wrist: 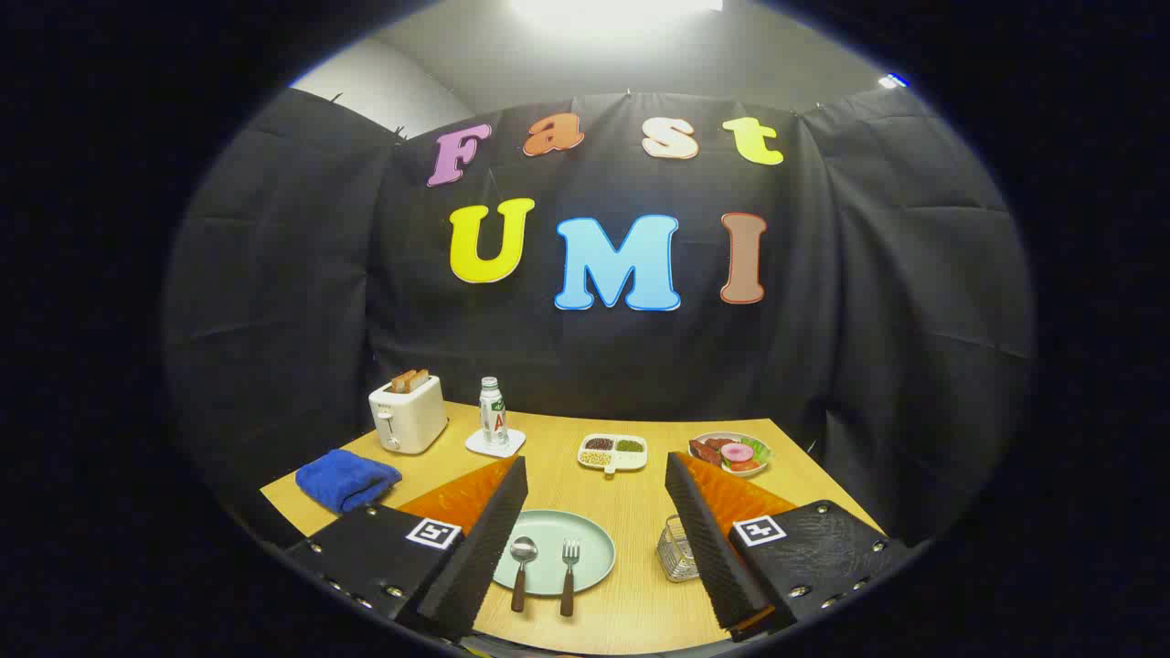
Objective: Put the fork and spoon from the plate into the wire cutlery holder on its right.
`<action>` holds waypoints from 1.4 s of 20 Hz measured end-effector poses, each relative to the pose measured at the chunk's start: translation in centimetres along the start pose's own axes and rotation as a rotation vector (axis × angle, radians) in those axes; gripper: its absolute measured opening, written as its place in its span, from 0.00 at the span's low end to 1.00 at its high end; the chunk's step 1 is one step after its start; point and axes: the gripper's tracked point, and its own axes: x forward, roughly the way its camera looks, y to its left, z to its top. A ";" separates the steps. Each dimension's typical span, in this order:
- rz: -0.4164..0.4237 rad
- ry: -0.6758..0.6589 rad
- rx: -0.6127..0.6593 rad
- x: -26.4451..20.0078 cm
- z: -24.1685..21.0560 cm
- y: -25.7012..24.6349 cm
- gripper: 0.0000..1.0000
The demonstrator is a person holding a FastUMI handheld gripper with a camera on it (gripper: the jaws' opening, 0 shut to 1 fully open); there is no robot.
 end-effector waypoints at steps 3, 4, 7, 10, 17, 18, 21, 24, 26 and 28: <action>0.006 -0.019 -0.011 0.2 0.7 0.0 0.93; 0.006 -0.017 -0.013 0.3 0.7 0.1 0.93; 0.004 0.000 -0.033 0.3 -0.3 0.2 0.93; 0.030 0.025 -0.048 0.3 -1.3 1.1 0.93; 0.041 0.100 -0.043 1.0 -3.6 1.0 0.93; 0.038 0.125 -0.035 1.1 -4.5 0.7 0.93; 0.025 0.223 -0.010 1.5 -7.4 0.1 0.93; 0.017 0.316 0.028 1.7 -9.9 -0.4 0.93; 0.017 0.368 0.034 1.8 -11.5 -0.6 0.93; 0.018 0.414 0.026 1.9 -12.8 -0.7 0.93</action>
